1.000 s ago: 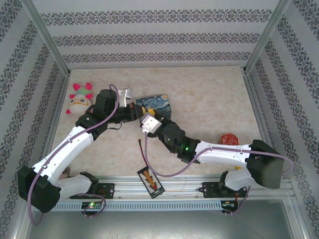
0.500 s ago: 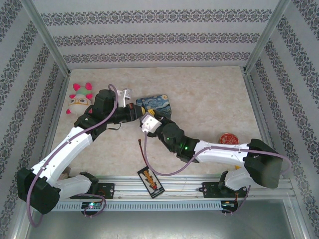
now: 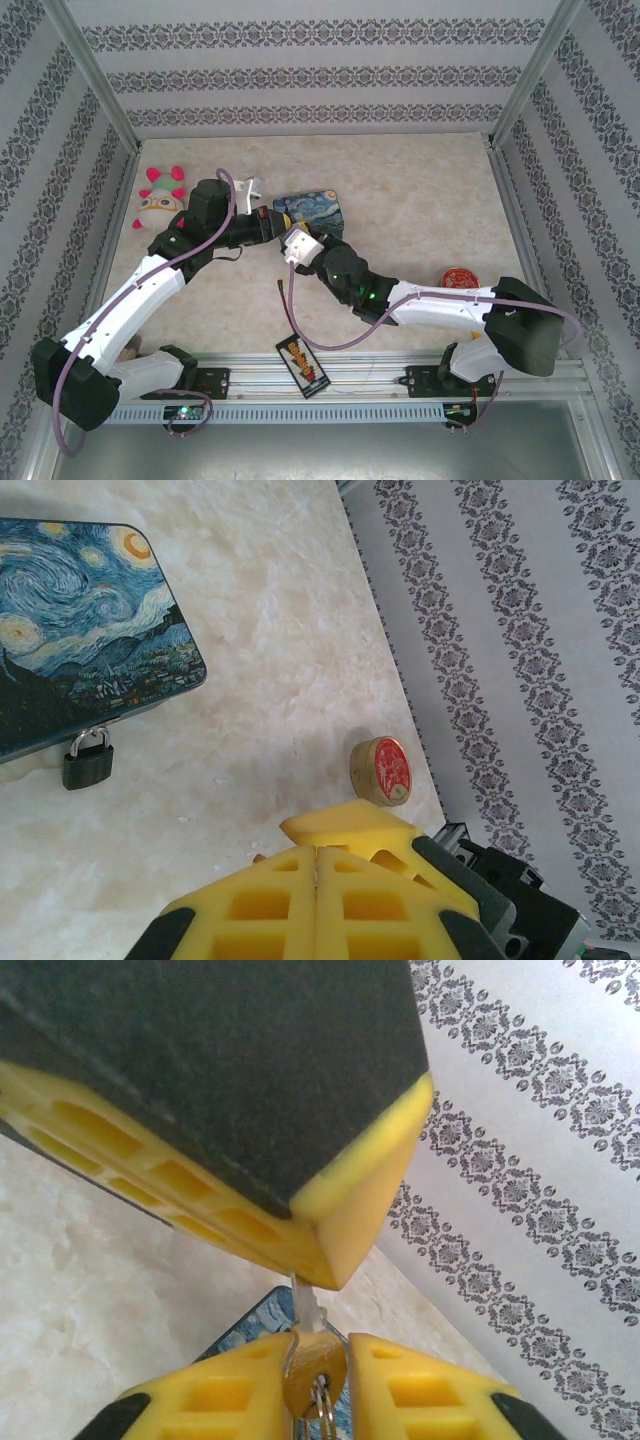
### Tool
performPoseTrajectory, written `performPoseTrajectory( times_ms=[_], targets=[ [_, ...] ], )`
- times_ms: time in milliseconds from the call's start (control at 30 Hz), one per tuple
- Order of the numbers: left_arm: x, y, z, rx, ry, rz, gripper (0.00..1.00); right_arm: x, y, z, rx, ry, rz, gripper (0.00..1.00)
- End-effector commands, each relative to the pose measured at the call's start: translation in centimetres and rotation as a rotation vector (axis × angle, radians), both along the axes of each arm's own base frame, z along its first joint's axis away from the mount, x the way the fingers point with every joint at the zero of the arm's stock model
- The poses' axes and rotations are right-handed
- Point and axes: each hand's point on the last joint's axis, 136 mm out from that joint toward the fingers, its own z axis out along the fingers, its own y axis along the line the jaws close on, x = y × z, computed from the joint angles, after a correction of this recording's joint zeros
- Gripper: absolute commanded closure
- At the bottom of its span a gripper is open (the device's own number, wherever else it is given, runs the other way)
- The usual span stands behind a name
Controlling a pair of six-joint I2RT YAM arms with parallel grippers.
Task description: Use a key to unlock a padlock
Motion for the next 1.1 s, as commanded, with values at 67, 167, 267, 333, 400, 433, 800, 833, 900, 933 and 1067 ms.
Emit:
performPoseTrajectory(
  times_ms=[67,167,267,333,400,433,800,833,900,933,1067],
  targets=[
    [-0.4,0.1,1.4,-0.029,-0.008,-0.011,1.0,0.5,-0.1,0.2,0.032,0.01,-0.016,0.89],
    [-0.4,0.1,1.4,-0.032,-0.007,-0.009,1.0,0.4,-0.2,0.3,0.037,0.014,-0.016,0.93],
    [-0.4,0.2,1.5,-0.035,-0.009,-0.004,1.0,0.4,-0.3,0.3,0.04,0.018,-0.021,1.0],
    [-0.4,0.2,1.5,-0.038,-0.009,-0.002,1.0,0.4,-0.4,0.4,0.042,0.018,-0.024,1.0],
    [-0.4,0.1,1.6,-0.043,-0.011,-0.002,0.99,0.5,-0.5,0.5,0.048,0.018,-0.03,1.0],
    [-0.3,0.1,1.6,-0.045,-0.012,0.0,0.96,0.4,-0.5,0.6,0.049,0.017,-0.029,1.0],
    [0.2,0.3,2.9,-0.069,-0.053,0.017,0.58,0.5,-0.8,0.5,0.066,0.038,-0.043,1.0],
    [0.3,0.5,3.1,-0.071,-0.06,0.023,0.53,0.4,-0.8,0.6,0.069,0.041,-0.043,1.0],
    [0.5,1.0,3.6,-0.083,-0.083,0.045,0.43,0.5,-1.0,0.6,0.081,0.051,-0.05,1.0],
    [0.7,1.3,3.9,-0.091,-0.096,0.058,0.37,0.4,-1.1,0.6,0.086,0.057,-0.051,1.0],
    [1.4,3.2,5.8,-0.105,-0.198,0.122,0.1,-0.1,-1.7,0.8,0.146,0.137,-0.035,1.0]
  ],
)
